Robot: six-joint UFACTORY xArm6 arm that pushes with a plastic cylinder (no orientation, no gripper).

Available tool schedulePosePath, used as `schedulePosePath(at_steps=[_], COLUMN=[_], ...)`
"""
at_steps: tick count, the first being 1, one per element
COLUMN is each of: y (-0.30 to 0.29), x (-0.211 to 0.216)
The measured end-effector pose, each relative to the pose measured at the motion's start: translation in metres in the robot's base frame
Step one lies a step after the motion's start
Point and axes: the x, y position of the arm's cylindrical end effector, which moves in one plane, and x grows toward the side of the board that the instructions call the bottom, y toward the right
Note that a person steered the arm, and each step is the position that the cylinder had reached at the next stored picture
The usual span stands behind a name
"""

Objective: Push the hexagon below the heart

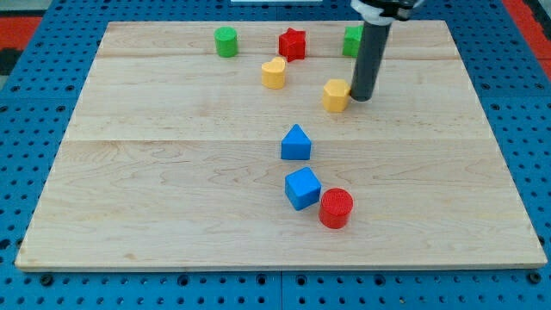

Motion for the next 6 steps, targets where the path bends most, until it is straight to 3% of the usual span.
schedulePosePath(at_steps=[2, 3, 6], y=[-0.068, -0.075, 0.02], x=[0.0, 0.0, 0.064])
